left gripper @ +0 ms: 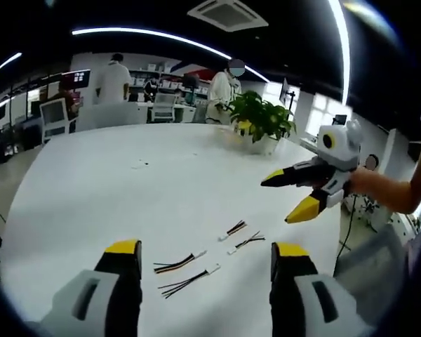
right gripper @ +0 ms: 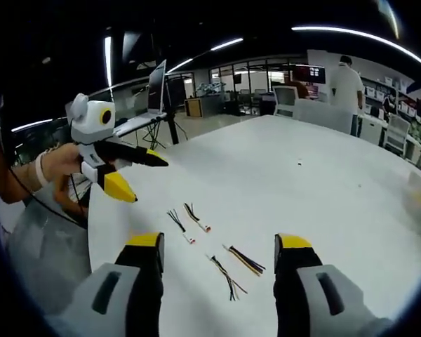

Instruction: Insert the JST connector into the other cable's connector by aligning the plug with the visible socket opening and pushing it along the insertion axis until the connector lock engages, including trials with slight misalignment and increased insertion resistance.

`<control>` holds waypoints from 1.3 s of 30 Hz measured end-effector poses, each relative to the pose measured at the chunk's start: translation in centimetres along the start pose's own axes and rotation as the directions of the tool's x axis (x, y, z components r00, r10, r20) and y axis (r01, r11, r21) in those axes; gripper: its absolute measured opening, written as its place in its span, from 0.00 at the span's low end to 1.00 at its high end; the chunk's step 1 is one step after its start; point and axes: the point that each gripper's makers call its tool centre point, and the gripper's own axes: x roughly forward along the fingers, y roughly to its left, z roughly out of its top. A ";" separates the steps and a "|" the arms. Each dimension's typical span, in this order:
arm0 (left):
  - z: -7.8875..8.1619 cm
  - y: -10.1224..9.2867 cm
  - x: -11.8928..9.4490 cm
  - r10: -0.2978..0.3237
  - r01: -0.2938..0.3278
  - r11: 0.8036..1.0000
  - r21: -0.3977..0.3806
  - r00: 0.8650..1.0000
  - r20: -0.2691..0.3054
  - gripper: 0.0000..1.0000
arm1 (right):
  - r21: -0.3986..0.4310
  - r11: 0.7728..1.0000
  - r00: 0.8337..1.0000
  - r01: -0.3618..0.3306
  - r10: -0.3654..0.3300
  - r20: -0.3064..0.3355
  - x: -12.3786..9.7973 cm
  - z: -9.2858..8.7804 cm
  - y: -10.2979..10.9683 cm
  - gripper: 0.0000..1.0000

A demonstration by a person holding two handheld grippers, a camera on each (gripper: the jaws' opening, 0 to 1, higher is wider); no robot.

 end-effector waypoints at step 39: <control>-1.1 1.2 3.2 -0.168 0.168 0.986 0.019 0.985 -0.042 0.27 | -0.061 0.992 0.992 -0.114 0.110 -0.070 3.2 -2.2 -1.6 0.31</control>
